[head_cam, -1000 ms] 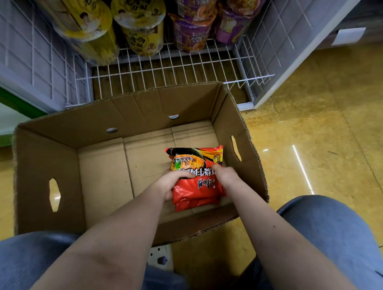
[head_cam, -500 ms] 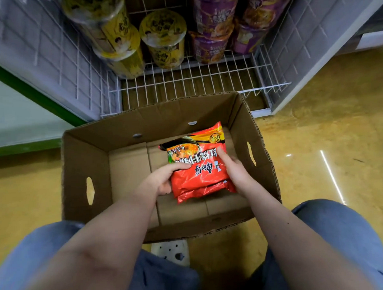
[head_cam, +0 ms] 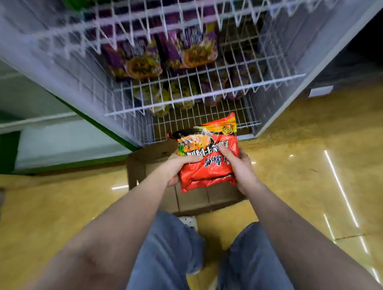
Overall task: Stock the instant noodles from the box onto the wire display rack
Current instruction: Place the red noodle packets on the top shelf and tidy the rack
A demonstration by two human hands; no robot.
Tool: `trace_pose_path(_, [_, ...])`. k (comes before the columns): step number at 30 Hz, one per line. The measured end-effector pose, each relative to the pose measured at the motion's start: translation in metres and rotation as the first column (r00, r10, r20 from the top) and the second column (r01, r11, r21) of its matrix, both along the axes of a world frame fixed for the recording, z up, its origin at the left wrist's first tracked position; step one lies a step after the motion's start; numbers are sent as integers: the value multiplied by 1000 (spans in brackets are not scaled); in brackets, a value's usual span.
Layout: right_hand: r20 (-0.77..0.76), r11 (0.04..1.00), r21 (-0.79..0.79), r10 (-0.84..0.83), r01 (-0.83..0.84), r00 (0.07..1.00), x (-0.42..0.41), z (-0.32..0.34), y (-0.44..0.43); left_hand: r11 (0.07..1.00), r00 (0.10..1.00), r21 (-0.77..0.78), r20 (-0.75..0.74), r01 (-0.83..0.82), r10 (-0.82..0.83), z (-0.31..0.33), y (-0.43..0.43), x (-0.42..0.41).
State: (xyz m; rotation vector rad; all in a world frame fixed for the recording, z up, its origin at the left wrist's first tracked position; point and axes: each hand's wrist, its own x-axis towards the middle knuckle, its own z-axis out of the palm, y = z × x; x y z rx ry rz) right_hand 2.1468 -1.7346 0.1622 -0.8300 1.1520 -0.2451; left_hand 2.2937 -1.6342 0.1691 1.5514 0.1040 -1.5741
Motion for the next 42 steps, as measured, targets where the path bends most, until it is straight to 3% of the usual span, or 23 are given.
trace_pose_path(7, [36,995,-99,37,-33,999,8,194,-9,999,996,-45,83,-27,31,201,2,1])
trace_pose_path(14, [98,980,-194,74,-54,992,10,339,-13,983,995,-163,34,-89,96,341,6,-1])
trace_pose_path(21, [140,947,-319,86,-37,986,23,422,-8,952,979,-270,106,-142,176,427,8,17])
trace_pose_path(31, [253,903,-423,44,70,966,56,506,1,881,953,-467,293,76,73,523,26,80])
trace_pose_path(37, [279,838,-538,82,86,957,77,547,2,847,784,-495,597,194,170,575,23,111])
trace_pose_path(39, [259,796,-603,130,55,957,85,557,3,859,661,-382,747,342,69,588,24,123])
trace_pose_path(42, [226,706,-708,198,21,954,94,572,2,853,408,-87,900,515,-154,600,24,135])
